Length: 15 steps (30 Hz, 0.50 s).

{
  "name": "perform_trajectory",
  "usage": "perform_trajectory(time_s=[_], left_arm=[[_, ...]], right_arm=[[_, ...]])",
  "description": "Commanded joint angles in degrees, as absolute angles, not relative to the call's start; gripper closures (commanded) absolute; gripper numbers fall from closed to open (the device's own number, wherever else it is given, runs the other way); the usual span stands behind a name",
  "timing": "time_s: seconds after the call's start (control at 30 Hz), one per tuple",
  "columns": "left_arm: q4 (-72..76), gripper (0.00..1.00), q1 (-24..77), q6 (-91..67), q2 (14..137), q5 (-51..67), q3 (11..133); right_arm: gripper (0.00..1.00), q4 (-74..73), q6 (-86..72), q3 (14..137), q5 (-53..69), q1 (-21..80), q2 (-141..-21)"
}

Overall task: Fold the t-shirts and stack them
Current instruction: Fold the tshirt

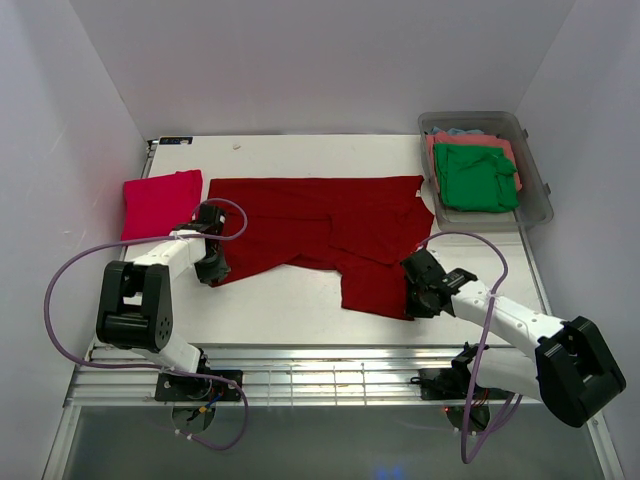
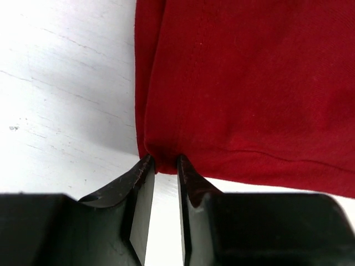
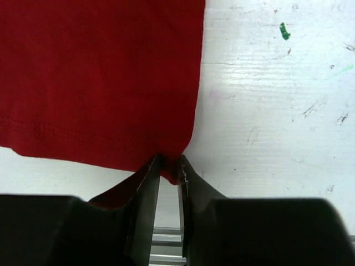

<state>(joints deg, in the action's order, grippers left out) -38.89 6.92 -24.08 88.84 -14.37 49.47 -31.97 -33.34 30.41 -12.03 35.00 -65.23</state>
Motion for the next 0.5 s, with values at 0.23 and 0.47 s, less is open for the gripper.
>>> perform_trajectory(time_s=[0.23, 0.47], left_arm=[[-40.0, 0.79, 6.7, -23.1, 89.8, -19.8, 52.4], [-41.1, 0.82, 6.5, -23.1, 88.9, -20.0, 57.3]], right_arm=[[0.92, -32.7, -34.1, 29.4, -12.9, 35.3, -63.5], [0.92, -39.7, -33.1, 37.8, -17.7, 35.2, -60.6]])
